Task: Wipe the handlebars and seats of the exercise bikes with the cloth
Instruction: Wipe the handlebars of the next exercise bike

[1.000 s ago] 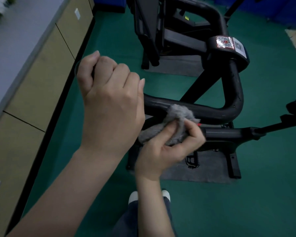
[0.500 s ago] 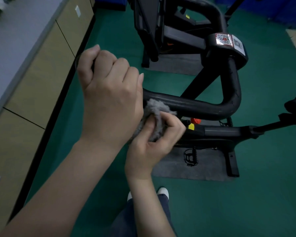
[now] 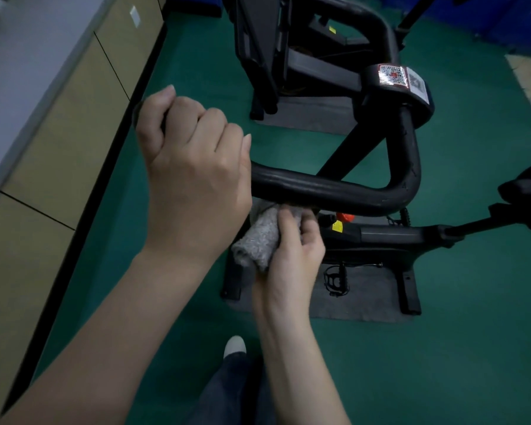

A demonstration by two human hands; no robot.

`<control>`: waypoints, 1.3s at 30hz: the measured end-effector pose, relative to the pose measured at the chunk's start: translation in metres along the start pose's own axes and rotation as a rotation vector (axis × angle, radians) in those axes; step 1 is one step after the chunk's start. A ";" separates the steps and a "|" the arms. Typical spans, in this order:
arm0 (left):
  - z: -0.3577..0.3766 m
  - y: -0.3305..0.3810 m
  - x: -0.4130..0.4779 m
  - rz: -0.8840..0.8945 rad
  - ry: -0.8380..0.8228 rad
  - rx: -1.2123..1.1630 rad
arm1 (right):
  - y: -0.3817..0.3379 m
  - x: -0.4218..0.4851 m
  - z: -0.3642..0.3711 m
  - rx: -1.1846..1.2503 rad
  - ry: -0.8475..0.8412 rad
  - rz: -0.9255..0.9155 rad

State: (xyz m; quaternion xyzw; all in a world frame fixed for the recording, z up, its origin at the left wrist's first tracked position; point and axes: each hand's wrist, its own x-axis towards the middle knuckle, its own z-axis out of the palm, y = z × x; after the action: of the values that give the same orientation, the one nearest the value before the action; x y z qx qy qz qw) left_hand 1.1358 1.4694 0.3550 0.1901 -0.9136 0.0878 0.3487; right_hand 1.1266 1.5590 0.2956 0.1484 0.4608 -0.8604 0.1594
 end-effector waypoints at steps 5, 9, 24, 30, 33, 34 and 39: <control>0.001 0.001 0.000 0.001 0.006 0.000 | 0.003 -0.016 0.002 0.117 -0.195 0.109; 0.001 0.000 0.000 0.011 -0.002 0.012 | 0.003 -0.024 0.004 0.161 -0.252 0.208; 0.000 -0.001 0.000 0.012 -0.011 0.019 | -0.017 -0.005 -0.011 0.092 -0.201 0.138; -0.004 0.003 -0.001 0.011 -0.065 -0.003 | -0.035 0.003 -0.020 0.114 -0.129 0.153; -0.004 0.015 -0.002 0.042 -0.078 -0.101 | -0.047 0.009 -0.031 0.134 -0.061 0.086; -0.003 0.021 -0.003 0.066 -0.102 -0.135 | -0.047 0.009 -0.031 0.109 -0.075 0.083; 0.006 0.049 -0.019 0.080 -0.234 -0.255 | -0.052 0.007 -0.035 0.002 -0.198 0.149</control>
State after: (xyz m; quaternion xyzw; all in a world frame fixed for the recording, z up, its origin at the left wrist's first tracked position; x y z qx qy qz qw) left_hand 1.1253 1.5178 0.3362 0.1169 -0.9584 -0.0379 0.2576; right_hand 1.1029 1.6142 0.3130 0.0965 0.4297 -0.8571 0.2674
